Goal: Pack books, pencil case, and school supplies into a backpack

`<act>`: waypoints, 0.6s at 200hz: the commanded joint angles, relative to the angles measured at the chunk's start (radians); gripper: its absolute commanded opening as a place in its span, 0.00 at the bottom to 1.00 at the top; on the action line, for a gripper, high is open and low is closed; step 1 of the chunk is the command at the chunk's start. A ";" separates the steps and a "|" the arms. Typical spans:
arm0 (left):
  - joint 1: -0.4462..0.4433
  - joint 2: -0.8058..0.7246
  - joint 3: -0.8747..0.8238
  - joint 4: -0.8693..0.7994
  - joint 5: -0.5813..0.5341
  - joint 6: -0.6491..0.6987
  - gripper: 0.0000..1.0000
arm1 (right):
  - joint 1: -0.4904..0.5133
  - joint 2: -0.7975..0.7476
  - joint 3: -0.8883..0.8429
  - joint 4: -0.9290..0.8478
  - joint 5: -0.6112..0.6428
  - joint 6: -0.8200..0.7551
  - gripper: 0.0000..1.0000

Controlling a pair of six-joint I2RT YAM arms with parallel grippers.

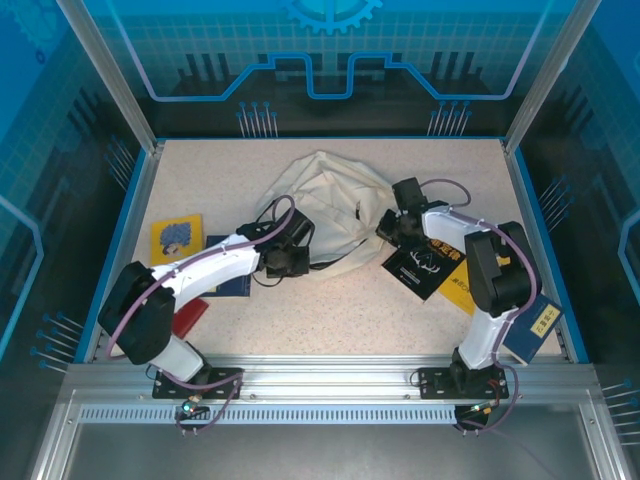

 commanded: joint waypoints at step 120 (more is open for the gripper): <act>0.000 -0.016 0.054 0.139 0.236 0.124 0.00 | 0.136 -0.356 -0.378 0.224 -0.268 0.277 0.60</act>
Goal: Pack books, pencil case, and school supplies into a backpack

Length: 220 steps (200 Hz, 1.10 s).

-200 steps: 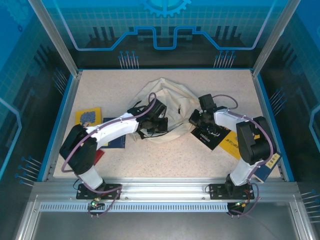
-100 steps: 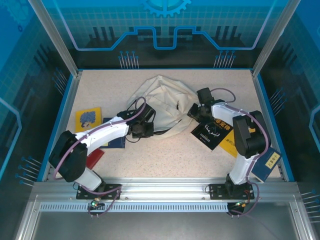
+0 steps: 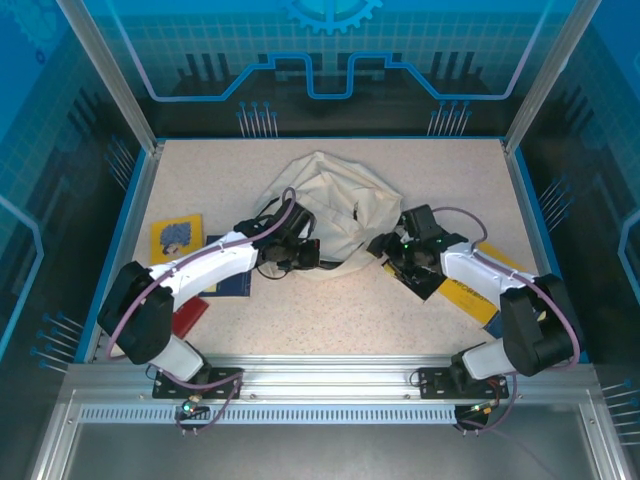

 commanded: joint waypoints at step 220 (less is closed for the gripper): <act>0.116 -0.087 -0.034 -0.071 -0.217 0.073 0.00 | -0.155 0.162 0.048 0.123 0.077 -0.188 0.10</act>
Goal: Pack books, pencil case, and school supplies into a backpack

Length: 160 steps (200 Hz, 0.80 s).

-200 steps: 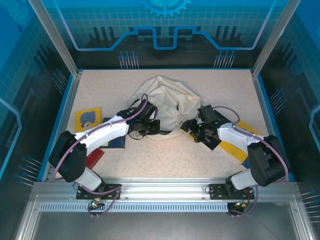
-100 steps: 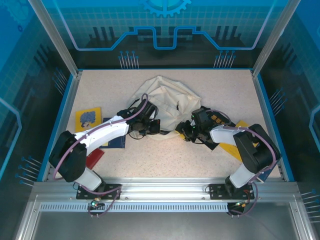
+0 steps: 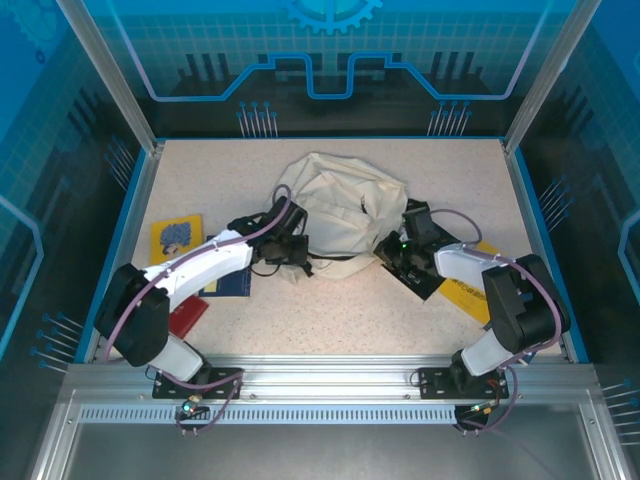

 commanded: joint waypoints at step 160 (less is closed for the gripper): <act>-0.136 0.105 0.093 0.301 0.389 -0.006 0.00 | 0.074 -0.340 -0.023 -0.290 -0.012 0.410 0.89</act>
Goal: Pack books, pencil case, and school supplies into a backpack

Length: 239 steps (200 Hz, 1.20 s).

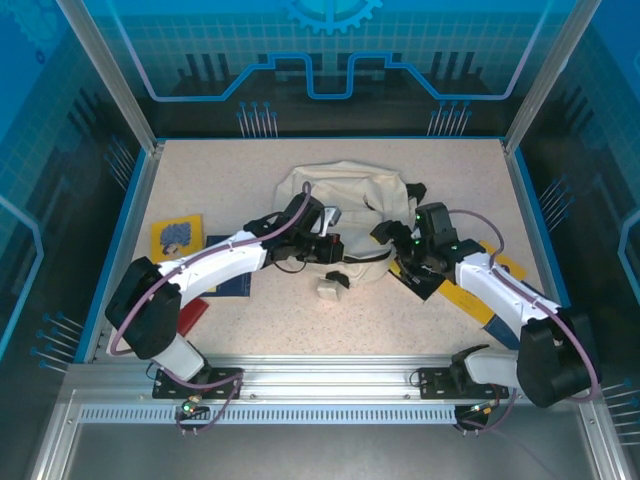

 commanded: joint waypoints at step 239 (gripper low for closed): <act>0.125 -0.188 -0.150 -0.176 -0.330 0.000 0.00 | -0.015 0.517 0.390 -0.049 0.154 -0.136 0.11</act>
